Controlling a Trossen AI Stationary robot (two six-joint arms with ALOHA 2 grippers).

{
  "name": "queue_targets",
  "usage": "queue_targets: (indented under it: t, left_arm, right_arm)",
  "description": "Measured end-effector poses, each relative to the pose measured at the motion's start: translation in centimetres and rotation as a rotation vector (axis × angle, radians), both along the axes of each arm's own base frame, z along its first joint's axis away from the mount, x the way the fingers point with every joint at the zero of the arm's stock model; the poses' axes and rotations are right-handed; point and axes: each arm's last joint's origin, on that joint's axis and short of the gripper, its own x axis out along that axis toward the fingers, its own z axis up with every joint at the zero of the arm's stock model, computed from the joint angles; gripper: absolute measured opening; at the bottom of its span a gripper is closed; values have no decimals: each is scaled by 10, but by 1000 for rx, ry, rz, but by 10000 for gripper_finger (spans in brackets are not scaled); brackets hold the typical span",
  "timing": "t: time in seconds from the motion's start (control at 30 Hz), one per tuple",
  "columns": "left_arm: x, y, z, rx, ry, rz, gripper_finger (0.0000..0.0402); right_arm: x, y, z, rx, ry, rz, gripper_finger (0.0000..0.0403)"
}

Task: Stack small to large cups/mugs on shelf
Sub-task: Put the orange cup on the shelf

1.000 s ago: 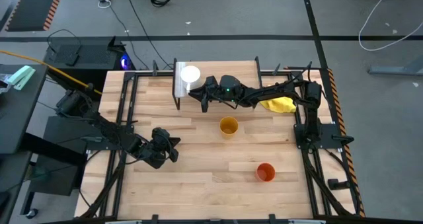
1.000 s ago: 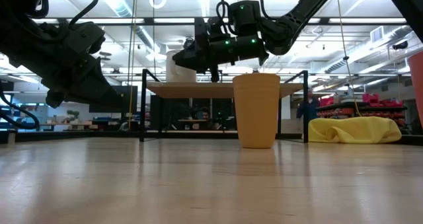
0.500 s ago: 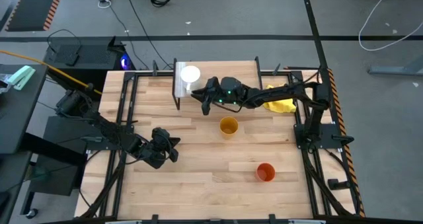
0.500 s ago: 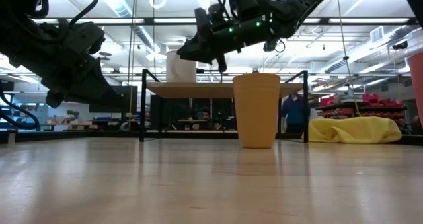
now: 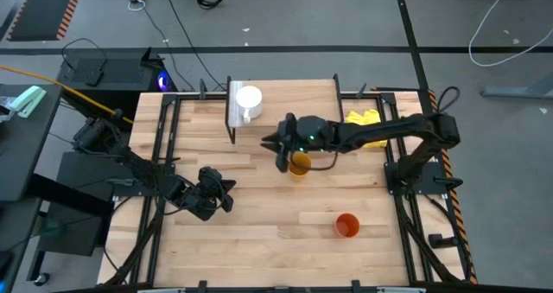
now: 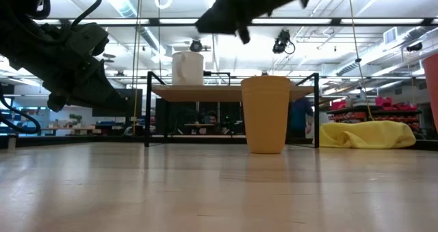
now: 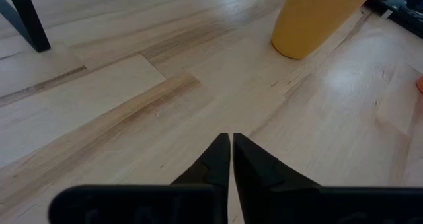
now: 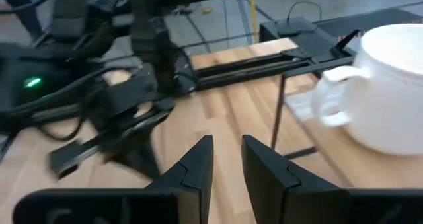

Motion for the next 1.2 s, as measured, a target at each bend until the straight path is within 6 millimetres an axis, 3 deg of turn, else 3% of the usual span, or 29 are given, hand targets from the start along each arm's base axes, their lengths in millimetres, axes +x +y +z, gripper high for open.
queue_targets:
  t: [0.33, 0.63, 1.2]
  left_arm:
    - [0, 0, 0, 0, 0, 0, 24]
    - [0, 0, 0, 2, 1, -1, 27]
    - [0, 0, 0, 2, 1, -1, 23]
  right_arm:
    - [-50, 50, 36, -24, 103, 11, 87]
    - [-98, 80, 57, 165, 157, 30, 87]
    - [-156, 123, 31, 457, 569, -150, 81]
